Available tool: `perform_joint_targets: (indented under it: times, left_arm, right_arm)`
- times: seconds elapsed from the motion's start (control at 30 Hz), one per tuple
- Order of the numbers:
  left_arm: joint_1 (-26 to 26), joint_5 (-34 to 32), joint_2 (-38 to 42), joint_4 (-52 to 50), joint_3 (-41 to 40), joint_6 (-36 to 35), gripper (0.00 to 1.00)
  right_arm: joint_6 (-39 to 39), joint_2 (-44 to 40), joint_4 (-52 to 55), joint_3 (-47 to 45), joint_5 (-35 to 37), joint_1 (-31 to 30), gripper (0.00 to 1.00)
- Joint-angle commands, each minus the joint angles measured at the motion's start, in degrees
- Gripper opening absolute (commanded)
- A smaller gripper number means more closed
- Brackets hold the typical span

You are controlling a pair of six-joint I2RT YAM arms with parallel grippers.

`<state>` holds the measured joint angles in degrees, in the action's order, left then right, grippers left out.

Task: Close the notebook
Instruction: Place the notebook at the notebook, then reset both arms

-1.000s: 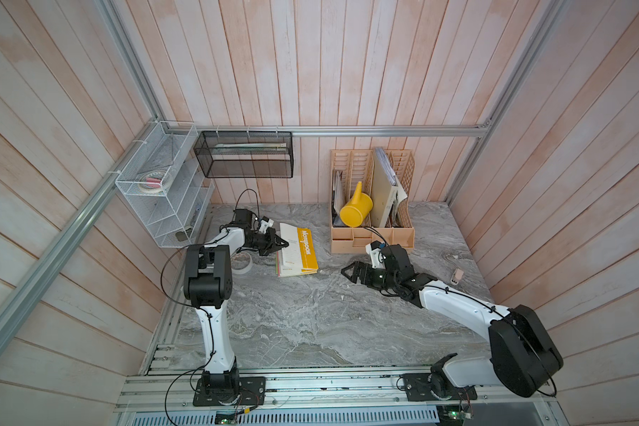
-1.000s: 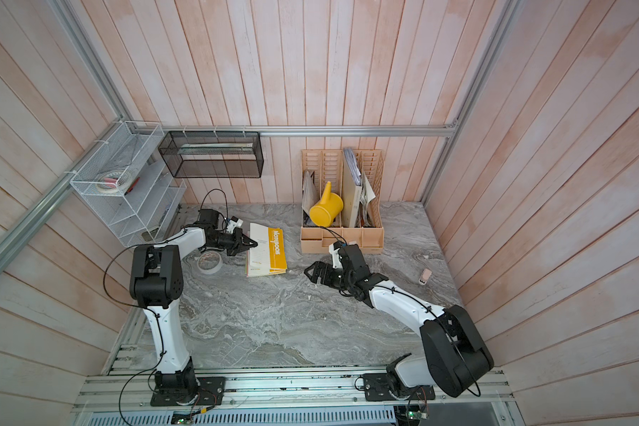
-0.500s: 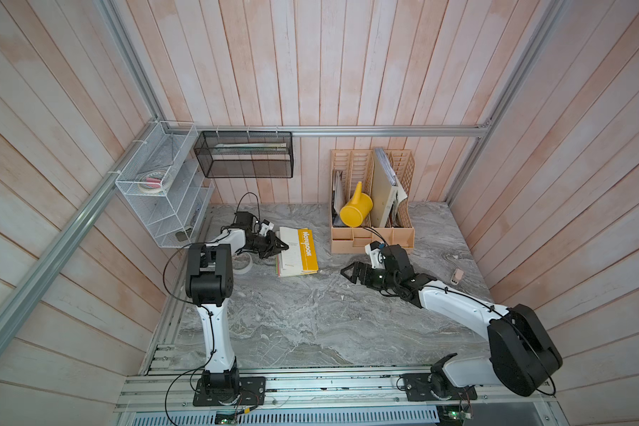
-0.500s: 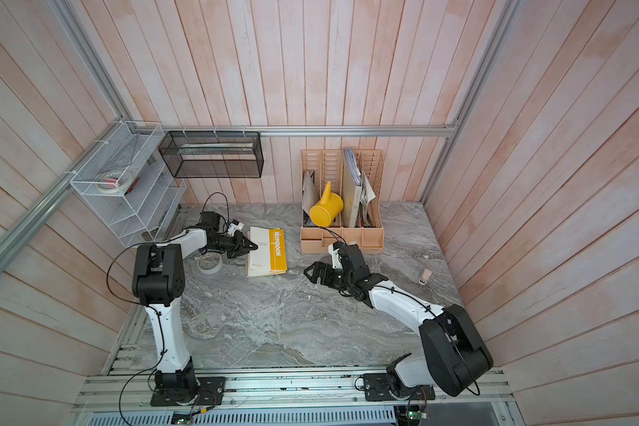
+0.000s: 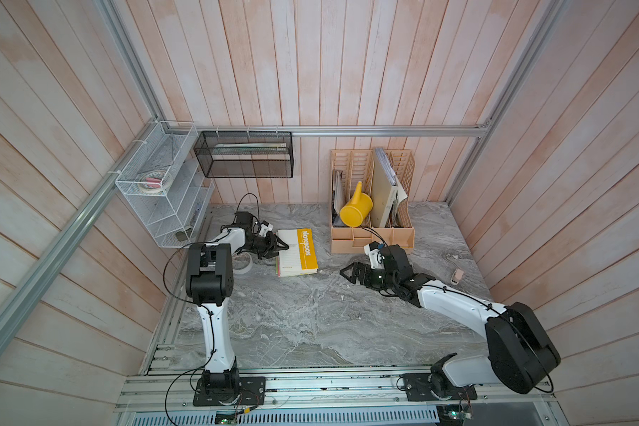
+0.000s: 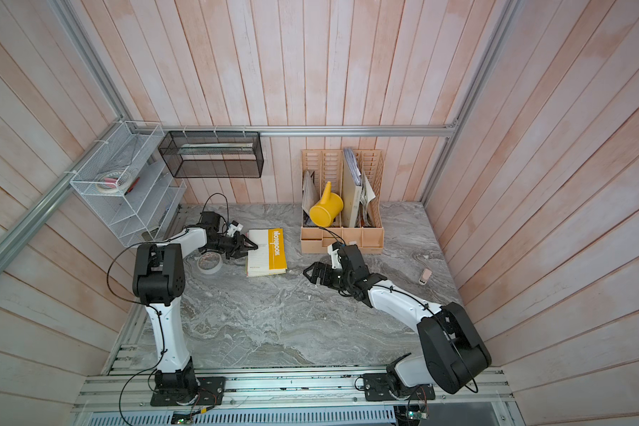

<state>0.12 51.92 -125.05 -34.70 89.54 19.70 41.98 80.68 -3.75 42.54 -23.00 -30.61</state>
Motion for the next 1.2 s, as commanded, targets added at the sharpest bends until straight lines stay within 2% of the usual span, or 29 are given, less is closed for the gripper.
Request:
perform_joint_targets:
  times: [0.0, 0.3, 0.47, 0.63, 0.7, 0.77, 0.8, 1.0, 1.17]
  left_arm:
    - [0.5, -1.8, 2.0, -2.0, 0.9, -1.0, 0.38]
    - [0.8, -3.9, 5.2, -4.9, 1.8, -1.8, 0.39]
    - [0.9, -7.4, 7.5, -7.9, 2.7, -3.3, 0.40]
    - [1.5, -12.2, 10.3, -10.2, 2.8, -4.8, 0.47]
    - [1.7, -15.7, 11.9, -11.0, 2.9, -5.6, 0.54]
    - [1.7, -19.3, 14.9, -10.0, 1.7, -5.9, 0.68]
    - [1.8, -21.0, 17.5, -8.3, 0.3, -5.7, 1.00]
    - [2.2, -29.2, 34.6, 3.4, -11.0, -5.2, 1.00]
    - [2.3, -35.5, 47.5, 10.0, -18.4, -8.2, 1.00]
  right_arm:
    - [0.5, 0.4, -1.1, -1.0, -0.7, -0.1, 0.98]
    - [0.9, -0.5, -1.7, -1.8, -1.1, -0.1, 0.98]
    - [1.0, -1.1, -1.7, -2.0, -1.2, -0.1, 0.98]
    - [1.3, -2.0, -1.9, -2.7, -1.0, -0.1, 0.98]
    - [1.2, -2.5, -1.7, -2.9, -0.9, -0.1, 0.98]
    - [1.2, -3.2, -1.3, -3.2, -0.4, -0.1, 0.98]
    - [1.1, -3.6, -1.0, -3.5, -0.2, -0.1, 0.98]
    - [-0.9, -5.9, 1.2, -4.8, 0.1, 1.3, 0.98]
    - [-5.8, -11.4, 4.7, -7.5, -1.5, 8.6, 0.98]
